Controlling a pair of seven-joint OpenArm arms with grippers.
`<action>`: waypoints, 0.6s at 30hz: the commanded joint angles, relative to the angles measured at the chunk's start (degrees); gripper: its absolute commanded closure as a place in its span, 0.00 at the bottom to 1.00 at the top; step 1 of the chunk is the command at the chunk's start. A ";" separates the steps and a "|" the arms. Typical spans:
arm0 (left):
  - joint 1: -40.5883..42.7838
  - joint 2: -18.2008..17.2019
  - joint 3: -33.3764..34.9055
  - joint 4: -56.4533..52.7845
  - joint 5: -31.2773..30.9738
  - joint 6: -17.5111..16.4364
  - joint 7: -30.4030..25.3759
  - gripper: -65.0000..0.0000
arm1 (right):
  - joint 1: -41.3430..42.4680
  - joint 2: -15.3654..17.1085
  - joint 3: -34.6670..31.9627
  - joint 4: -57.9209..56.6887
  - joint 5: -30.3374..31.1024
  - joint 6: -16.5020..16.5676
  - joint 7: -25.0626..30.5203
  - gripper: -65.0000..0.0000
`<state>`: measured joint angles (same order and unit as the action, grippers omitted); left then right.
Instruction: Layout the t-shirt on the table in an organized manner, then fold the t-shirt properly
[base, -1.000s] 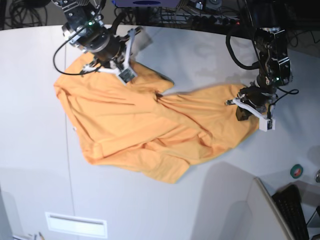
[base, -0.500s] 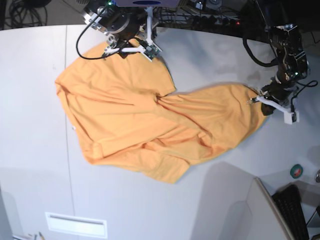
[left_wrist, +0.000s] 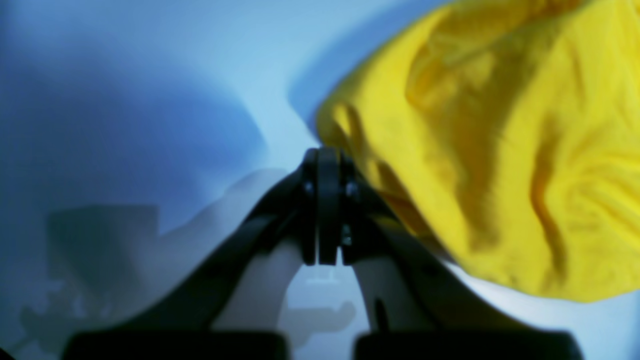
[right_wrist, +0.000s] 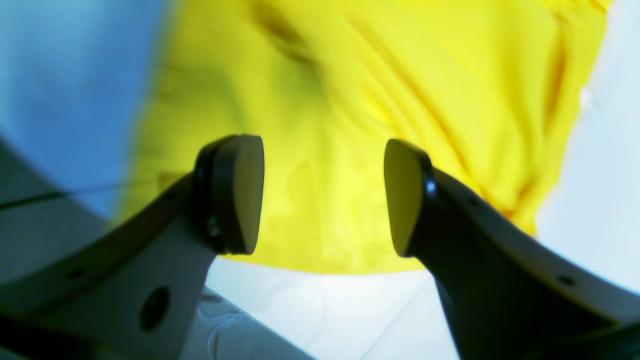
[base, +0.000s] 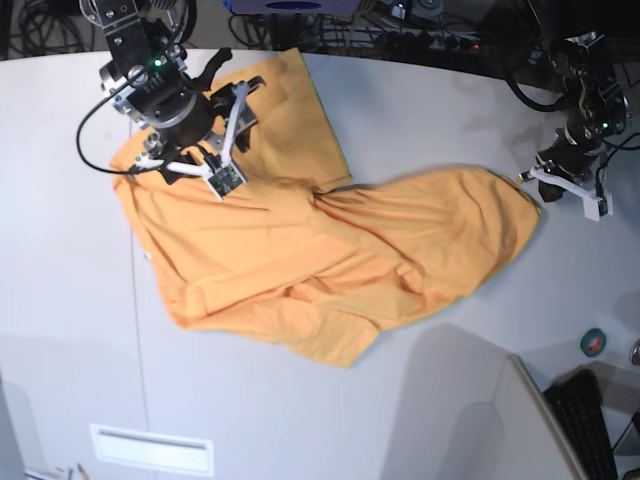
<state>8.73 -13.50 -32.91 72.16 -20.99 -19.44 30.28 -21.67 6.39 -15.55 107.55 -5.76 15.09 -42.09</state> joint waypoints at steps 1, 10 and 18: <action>-0.60 -0.09 1.39 1.91 -0.41 -0.47 -1.14 1.00 | 1.32 -0.11 0.74 -0.87 0.44 0.16 0.90 0.65; -2.27 2.11 15.54 3.22 -0.41 2.69 -1.14 1.00 | 9.67 -1.69 6.01 -24.78 0.44 0.16 6.53 1.00; -12.03 3.08 27.67 -6.01 -0.85 10.34 -1.49 1.00 | 23.03 0.86 17.09 -45.88 0.44 0.25 12.06 1.00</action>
<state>-2.72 -10.31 -5.17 65.39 -21.54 -8.99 29.34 2.39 6.50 1.37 62.65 -1.89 16.93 -23.81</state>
